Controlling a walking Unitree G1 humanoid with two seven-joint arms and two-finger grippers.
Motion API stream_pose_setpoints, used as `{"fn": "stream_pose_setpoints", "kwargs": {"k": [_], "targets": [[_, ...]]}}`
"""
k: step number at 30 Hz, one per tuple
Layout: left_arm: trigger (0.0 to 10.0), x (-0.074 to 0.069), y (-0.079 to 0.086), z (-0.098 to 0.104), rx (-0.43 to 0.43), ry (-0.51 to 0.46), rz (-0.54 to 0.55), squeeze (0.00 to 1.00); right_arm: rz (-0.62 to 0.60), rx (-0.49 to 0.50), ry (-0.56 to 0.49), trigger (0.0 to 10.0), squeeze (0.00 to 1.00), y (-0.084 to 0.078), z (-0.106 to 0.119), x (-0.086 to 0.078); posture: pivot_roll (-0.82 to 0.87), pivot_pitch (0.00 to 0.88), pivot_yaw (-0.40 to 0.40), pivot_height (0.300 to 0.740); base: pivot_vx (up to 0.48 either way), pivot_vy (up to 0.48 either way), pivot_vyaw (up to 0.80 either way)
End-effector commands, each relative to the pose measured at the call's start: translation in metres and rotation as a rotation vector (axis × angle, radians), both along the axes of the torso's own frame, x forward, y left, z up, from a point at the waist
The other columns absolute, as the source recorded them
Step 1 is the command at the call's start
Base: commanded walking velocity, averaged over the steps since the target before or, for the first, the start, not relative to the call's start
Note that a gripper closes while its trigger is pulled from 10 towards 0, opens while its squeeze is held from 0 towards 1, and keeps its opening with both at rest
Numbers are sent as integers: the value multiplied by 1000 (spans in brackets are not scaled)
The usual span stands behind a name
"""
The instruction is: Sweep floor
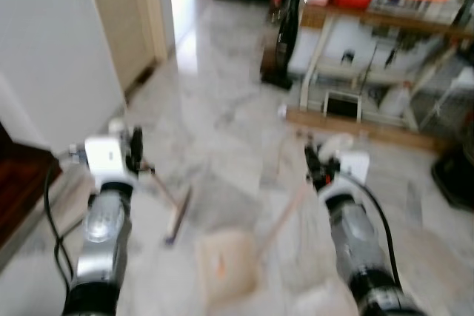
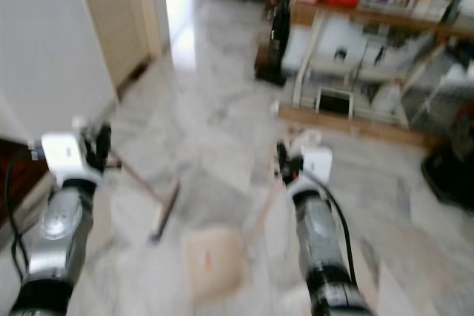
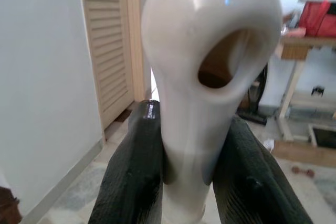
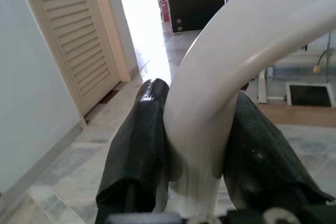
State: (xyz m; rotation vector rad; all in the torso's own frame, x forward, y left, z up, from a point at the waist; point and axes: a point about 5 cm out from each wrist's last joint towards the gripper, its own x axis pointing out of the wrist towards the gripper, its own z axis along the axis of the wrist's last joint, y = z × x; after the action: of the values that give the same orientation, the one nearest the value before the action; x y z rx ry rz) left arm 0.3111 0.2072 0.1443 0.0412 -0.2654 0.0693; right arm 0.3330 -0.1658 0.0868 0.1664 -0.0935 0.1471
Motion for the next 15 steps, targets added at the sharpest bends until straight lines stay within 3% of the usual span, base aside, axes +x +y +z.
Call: {"fn": "stream_pose_setpoints", "kwargs": {"k": [1,9,15], "targets": [[10000,1,-10,10,-13,-43,-34,0,-25,-10,-43,10000,0,-9,9,2,46,0,-32,740,330,0,0],[10000,0,-10,10,-8,-37,-33,0,-29,-4,-48,10000,0,-8,12,3,48,0,-34,740,322,0,0],[10000,-1,-10,10,-6,-36,-29,0,-30,-4,-43,10000,0,-8,12,3,49,0,-37,740,0,0,0]]}}
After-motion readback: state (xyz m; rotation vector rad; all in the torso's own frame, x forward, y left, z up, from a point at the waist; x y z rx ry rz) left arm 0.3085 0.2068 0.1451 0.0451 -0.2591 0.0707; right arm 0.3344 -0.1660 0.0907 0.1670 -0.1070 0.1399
